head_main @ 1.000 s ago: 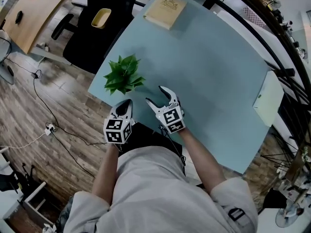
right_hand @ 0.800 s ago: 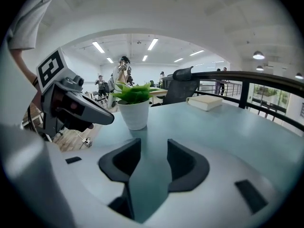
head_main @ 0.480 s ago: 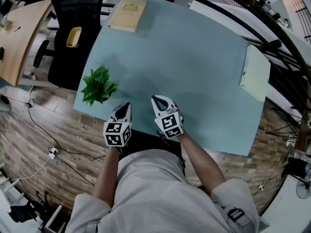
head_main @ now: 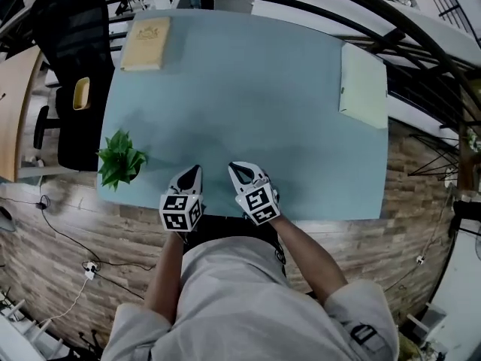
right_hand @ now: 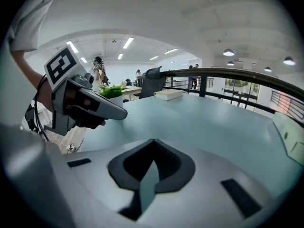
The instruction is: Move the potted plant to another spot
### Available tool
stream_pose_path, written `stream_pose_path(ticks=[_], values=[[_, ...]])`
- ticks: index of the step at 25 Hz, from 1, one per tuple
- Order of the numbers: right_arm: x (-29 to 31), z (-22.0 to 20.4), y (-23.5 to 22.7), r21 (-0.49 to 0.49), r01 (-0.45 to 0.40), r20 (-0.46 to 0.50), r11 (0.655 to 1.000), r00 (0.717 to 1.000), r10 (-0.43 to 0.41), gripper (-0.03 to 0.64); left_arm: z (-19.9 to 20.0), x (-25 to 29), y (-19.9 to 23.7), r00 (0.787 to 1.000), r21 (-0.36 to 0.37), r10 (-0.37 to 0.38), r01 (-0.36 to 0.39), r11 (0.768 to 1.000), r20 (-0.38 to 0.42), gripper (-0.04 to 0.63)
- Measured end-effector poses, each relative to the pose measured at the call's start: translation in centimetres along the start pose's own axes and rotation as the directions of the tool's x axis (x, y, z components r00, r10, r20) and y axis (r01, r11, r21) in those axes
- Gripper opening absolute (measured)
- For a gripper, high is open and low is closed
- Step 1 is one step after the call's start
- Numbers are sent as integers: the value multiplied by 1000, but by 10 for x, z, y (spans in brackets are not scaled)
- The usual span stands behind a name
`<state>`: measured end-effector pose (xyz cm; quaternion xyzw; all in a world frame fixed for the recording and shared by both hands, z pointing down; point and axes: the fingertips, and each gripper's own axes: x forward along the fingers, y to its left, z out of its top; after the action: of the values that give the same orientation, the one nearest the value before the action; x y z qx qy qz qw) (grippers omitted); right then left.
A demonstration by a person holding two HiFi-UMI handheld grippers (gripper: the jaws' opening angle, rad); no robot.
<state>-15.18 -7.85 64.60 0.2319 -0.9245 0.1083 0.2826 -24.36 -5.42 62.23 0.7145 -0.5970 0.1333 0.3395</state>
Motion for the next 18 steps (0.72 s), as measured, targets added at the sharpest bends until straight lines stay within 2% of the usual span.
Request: stream_pose_path(ticks=[12,18], values=[[-66,-31,-65,114,185,-22,976,983,-184,3,6,47,-80,989,88,-131,136,987,-64,11],[-103,-40,-98,167,294,-24,941,955,-294,3,17,57,-114,981,133,-180,189,973,-76,11]])
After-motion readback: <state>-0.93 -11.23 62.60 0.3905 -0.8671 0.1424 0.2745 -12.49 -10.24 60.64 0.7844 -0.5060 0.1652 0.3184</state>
